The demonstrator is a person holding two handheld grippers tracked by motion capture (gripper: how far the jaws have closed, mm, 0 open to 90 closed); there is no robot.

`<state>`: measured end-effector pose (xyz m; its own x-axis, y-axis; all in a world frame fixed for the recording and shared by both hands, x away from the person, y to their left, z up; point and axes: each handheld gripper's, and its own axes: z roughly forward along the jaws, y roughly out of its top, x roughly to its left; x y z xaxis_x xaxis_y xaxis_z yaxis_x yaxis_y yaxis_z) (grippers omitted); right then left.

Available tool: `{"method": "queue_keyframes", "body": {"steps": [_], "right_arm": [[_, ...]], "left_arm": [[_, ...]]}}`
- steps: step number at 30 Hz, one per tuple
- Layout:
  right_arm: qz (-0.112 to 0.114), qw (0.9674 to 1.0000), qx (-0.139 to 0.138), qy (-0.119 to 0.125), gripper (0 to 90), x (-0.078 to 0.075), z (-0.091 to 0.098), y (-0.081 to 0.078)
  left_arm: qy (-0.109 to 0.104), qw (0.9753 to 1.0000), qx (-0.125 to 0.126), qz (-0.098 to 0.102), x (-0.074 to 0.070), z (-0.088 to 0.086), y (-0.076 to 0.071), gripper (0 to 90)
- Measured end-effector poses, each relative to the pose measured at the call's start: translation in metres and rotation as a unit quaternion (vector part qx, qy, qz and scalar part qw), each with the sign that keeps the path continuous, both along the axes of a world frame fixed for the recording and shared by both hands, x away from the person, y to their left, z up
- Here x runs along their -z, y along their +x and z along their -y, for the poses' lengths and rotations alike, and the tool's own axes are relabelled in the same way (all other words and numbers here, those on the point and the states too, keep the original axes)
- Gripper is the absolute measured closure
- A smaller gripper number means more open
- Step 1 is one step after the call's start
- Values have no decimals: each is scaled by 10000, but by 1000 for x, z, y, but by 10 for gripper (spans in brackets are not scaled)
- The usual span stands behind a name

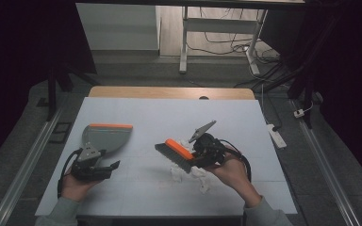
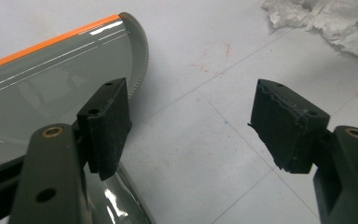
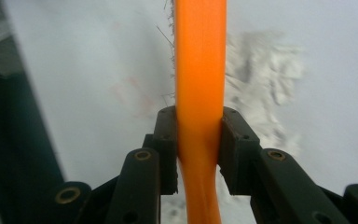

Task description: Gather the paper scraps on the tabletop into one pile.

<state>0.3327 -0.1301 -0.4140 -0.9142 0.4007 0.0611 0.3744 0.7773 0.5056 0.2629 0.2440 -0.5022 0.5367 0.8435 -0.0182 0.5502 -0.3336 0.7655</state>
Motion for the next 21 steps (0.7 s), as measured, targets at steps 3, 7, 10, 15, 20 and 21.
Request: {"method": "queue_keyframes", "body": {"steps": [3,7,10,15,20,21], "right_arm": [[-213,9995,-231,-65,705,7,-12,-6],[-343,9975,-509,-339,705,28,-32,-8],[-115,9979,-352,-539,705,40,-36,-3],[191,9990,193,-355,706,38,-18,12],[213,9996,190,68,705,18,-2,10],[265,9995,133,110,705,12,2,7]], "left_arm": [[3,10000,0,-2,0,0,0,290],[21,10000,14,1,0,1,-1,290],[20,10000,6,0,0,1,0,290],[20,10000,10,-11,1,1,0,290],[39,10000,4,-4,0,0,0,290],[7,10000,1,-7,0,0,0,290]]}}
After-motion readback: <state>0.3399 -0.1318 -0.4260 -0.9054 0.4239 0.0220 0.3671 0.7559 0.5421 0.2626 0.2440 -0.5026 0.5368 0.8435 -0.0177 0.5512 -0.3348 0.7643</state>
